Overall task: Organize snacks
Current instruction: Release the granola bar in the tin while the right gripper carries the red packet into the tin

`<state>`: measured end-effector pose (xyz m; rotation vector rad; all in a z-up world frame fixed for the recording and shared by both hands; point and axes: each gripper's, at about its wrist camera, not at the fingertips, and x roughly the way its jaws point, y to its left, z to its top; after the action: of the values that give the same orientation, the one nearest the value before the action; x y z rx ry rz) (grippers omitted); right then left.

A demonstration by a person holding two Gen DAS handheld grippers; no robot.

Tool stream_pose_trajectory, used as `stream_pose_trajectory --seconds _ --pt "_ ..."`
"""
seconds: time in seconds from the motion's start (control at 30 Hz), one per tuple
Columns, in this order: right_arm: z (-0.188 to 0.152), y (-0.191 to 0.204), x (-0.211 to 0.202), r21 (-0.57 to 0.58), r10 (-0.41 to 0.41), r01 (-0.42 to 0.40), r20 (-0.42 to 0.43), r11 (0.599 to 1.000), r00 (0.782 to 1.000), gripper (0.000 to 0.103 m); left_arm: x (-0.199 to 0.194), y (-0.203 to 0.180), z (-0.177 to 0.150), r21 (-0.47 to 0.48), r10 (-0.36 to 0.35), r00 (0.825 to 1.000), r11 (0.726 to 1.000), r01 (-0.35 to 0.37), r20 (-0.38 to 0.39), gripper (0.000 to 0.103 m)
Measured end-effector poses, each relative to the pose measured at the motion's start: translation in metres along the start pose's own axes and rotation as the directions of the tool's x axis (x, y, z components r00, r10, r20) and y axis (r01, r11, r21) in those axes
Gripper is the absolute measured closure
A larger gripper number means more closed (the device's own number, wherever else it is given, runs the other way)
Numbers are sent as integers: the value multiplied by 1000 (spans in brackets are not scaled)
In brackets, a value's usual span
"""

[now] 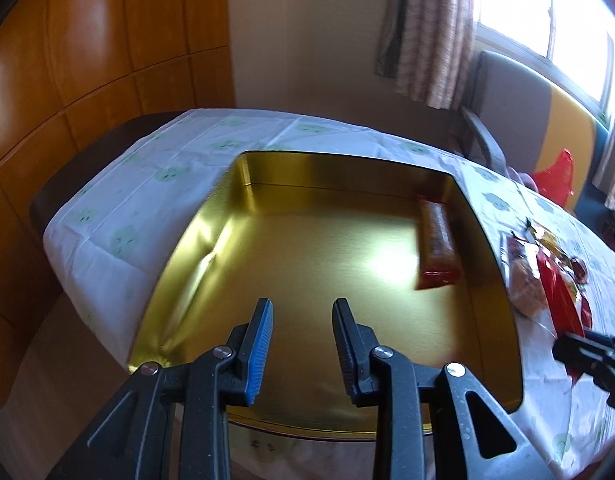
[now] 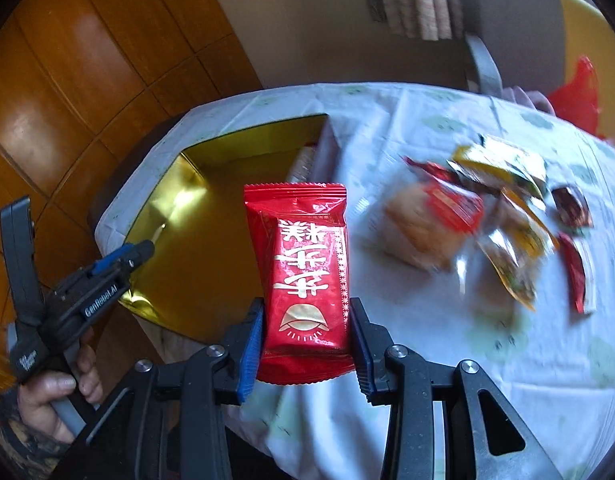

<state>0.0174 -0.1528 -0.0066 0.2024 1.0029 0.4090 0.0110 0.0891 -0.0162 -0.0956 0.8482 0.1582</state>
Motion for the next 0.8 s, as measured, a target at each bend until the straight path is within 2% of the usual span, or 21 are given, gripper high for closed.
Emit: stream_pose_trajectory --seconds 0.2,0.37,0.53,0.57,0.67,0.8 --pt "24 51 24 -79 -53 56 46 995 998 63 2 23 2 -52 37 999 998 -37 7 72" --pt "23 81 52 -158 -122 129 55 979 991 62 8 35 -2 -78 55 998 995 -56 -16 72" --pt "10 87 68 -185 -169 173 41 967 985 60 10 35 -6 -74 56 998 996 -57 -26 72" --pt "9 87 69 -189 -173 179 45 966 984 60 9 35 -6 -72 56 998 996 -58 -25 72" --pt "8 86 68 -186 -177 186 63 965 982 52 10 34 -7 -70 54 998 996 -56 -25 72" --pt "6 85 64 -190 -190 206 99 960 977 51 9 34 -7 -72 55 998 996 -57 -22 72"
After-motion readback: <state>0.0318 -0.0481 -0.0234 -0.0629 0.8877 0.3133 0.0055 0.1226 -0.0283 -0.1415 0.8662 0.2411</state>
